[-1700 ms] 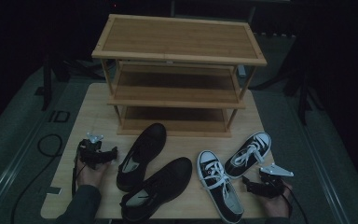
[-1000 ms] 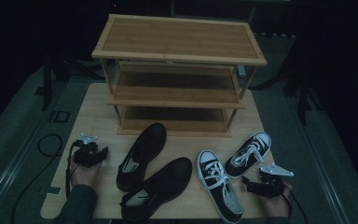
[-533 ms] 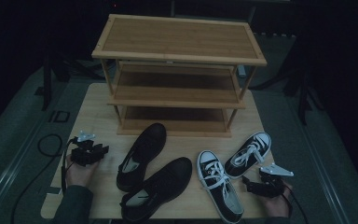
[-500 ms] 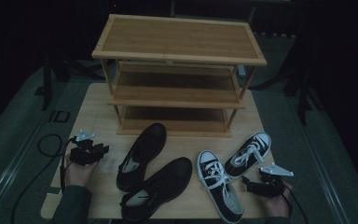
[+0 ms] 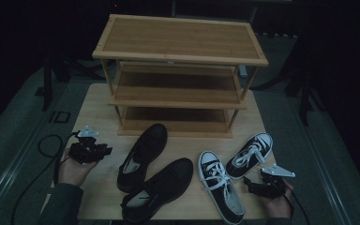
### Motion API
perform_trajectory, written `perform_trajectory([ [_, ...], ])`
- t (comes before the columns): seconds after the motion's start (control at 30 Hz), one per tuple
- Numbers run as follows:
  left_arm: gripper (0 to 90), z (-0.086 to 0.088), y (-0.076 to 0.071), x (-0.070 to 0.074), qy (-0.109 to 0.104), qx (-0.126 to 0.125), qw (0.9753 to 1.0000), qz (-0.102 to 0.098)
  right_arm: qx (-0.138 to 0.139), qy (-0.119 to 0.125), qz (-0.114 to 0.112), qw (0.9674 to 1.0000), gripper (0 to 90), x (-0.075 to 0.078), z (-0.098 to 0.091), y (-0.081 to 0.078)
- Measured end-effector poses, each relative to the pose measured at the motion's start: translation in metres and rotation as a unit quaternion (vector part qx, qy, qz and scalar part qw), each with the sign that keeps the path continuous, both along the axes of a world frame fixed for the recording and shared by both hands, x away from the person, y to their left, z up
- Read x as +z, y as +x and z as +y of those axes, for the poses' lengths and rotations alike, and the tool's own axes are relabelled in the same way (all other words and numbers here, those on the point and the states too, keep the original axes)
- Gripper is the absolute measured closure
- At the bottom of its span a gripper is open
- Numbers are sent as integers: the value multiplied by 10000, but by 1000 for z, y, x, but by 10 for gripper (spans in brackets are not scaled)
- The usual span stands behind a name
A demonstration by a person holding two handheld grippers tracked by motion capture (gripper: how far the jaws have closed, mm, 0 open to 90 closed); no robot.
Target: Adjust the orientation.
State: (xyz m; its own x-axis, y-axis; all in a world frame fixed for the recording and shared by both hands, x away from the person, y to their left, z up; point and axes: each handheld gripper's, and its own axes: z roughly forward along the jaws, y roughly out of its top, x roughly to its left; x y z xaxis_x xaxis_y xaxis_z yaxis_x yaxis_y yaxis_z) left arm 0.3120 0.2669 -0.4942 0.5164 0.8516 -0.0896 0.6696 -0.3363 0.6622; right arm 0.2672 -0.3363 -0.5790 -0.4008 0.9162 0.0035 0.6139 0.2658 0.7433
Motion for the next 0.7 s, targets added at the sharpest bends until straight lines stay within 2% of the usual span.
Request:
perform_trajectory([
  [0.17, 673, -6, -1, 9, -45, -133, 9999, 3, 1, 0, 0, 10000, 181, 0, 0, 0],
  [0.37, 618, -19, -2, 20, 130, -366, 9992, 6, 0, -2, 0, 10000, 181, 0, 0, 0],
  [0.4, 594, -21, -2, 22, 130, -391, 9991, 6, -1, 0, 0, 10000, 181, 0, 0, 0],
  [0.7, 578, -39, -1, 37, 145, -654, 9978, -3, -4, 2, -2, 10000, 181, 0, 0, 0],
])
